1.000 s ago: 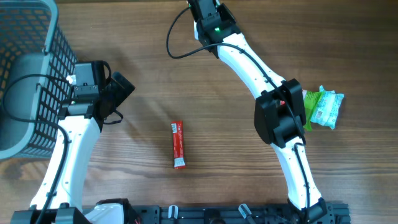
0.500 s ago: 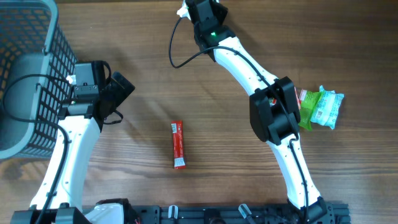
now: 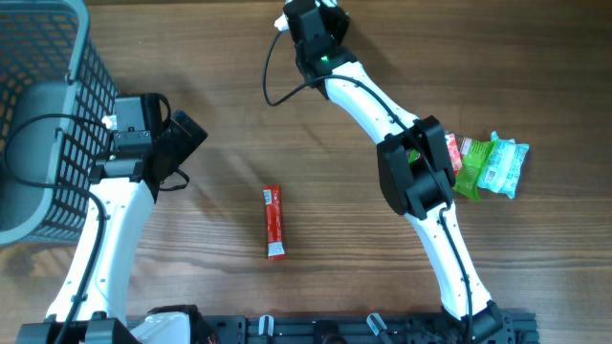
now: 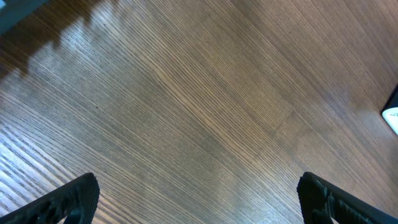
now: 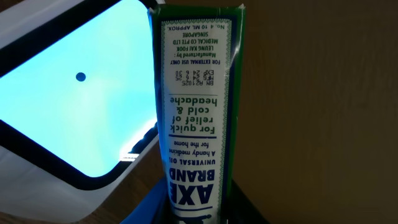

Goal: Scan the item barcode
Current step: 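Carry the Axe box up to the barcode scanner with the right gripper, then carry the Axe box right and place it beside the snack bags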

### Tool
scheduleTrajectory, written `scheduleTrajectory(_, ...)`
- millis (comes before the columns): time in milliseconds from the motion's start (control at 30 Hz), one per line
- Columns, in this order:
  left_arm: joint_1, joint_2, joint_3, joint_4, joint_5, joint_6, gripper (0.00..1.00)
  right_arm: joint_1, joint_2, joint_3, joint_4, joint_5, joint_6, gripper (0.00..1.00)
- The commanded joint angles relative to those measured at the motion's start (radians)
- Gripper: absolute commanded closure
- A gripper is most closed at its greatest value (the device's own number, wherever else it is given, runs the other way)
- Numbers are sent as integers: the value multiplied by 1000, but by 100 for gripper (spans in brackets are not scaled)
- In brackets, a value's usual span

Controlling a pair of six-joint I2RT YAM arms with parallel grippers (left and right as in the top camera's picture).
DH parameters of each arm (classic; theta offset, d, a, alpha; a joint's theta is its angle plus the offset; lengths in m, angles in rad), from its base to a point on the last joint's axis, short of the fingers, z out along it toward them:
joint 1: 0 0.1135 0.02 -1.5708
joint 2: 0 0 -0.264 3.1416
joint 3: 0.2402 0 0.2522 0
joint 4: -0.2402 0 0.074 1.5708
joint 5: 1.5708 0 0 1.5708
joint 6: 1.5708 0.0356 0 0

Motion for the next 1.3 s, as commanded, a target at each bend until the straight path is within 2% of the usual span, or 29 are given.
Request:
scheduleTrajectory(0,-3,4,1,3,-17,11,0,4,14,8,-9,42,-6,80)
scheduleTrajectory(167,-3,4,1,3,-17,11,0,4,-5,8,-18,38,84,81)
scheduleTrajectory(267,-3,4,1,3,-17,11,0,4,-74,8,-41,33,159,81)
scheduleTrajectory(400,-3,4,1,3,-17,11,0,4,-255,8,-280,-71,387,80)
scheduleTrajectory(467,-3,4,1,3,-17,11,0,2,-364,8,-479,-143,551,80)
scheduleTrajectory(533,-3,4,1,3,-17,11,0,0,-463,8,-683,-215,652,80)
scheduleTrajectory(567,-3,4,1,3,-17,11,0,-6,-532,8,-829,-259,746,80)
scheduleTrajectory(700,-3,4,1,3,-17,11,0,-77,-621,8,-1111,-392,930,80)
scheduleTrajectory(800,-3,4,1,3,-17,11,0,-154,-614,4,-1234,-525,988,80)
scheduleTrajectory(900,-3,4,1,3,-17,11,0,-247,-605,-47,-1286,-680,990,79)
scheduleTrajectory(1000,-3,4,1,3,-17,11,0,-319,-605,-173,-1279,-813,990,76)
scheduleTrajectory(1067,-3,4,1,3,-17,11,0,-333,-605,-279,-1234,-882,992,80)
scheduleTrajectory(1267,-3,4,1,3,-17,11,0,-321,-605,-597,-1095,-909,1019,79)
